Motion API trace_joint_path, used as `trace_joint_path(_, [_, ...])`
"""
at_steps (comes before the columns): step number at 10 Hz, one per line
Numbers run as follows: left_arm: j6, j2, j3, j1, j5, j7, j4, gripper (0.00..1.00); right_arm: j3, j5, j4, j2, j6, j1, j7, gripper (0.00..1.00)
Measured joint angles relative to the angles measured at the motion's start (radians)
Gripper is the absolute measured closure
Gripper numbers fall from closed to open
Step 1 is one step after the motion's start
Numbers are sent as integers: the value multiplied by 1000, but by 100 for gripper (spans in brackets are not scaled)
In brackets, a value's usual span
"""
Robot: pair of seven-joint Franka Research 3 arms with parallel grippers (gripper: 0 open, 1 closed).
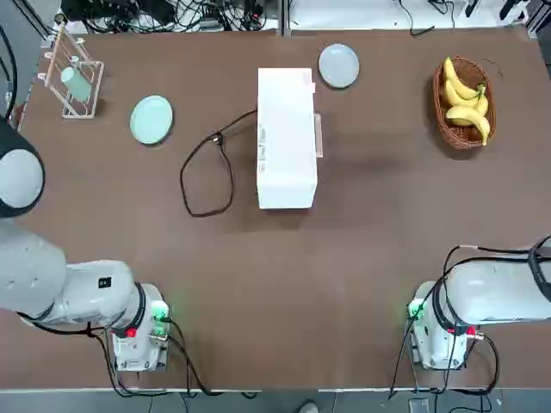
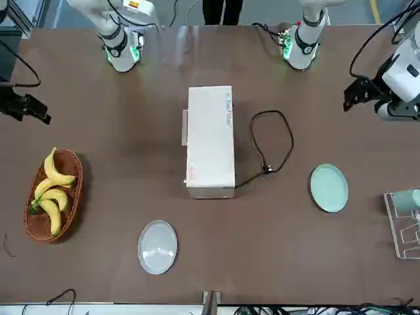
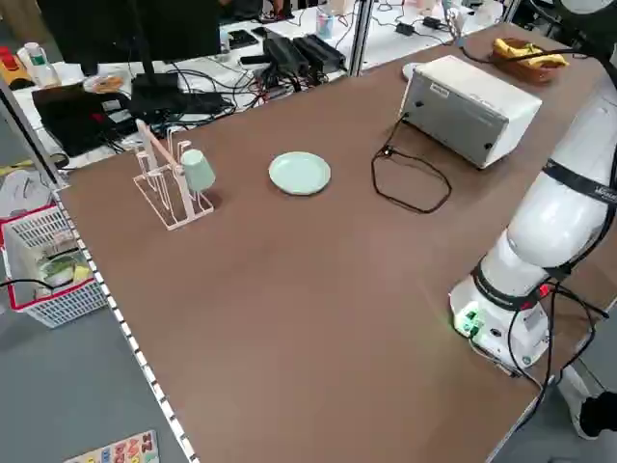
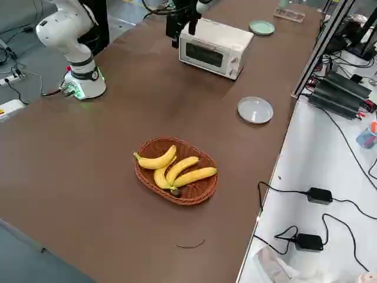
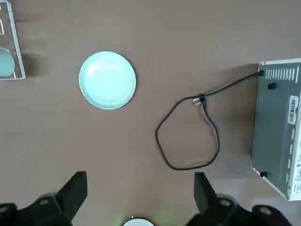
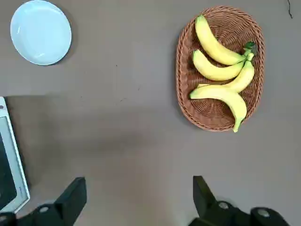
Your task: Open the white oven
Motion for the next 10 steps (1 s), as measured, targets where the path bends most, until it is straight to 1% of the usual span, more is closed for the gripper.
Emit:
trace_joint_path(5, [0, 0, 0, 2, 0, 15, 0, 0, 0, 0, -1, 0, -2, 0, 0, 0])
trace_joint_path(6, [4, 1, -2, 1, -14, 15, 0, 0, 1, 0, -1, 0, -4, 1, 0, 3])
trace_joint_path(7, [7, 2, -12, -4, -38, 11, 0, 0, 2, 0, -1, 0, -4, 2, 0, 9])
trace_joint_path(8, [13, 7, -32, -17, -52, -33, -2, 0, 3, 0, -3, 0, 0, 2, -1, 15])
trace_joint_path(9, [38, 19, -63, -43, -56, -117, -8, 0, 4, 1, -13, 1, 17, 3, -1, 29])
trace_joint_path(10, [87, 36, -97, -77, -57, -208, -23, 4, 5, 1, -45, 3, 62, 3, -16, 48])
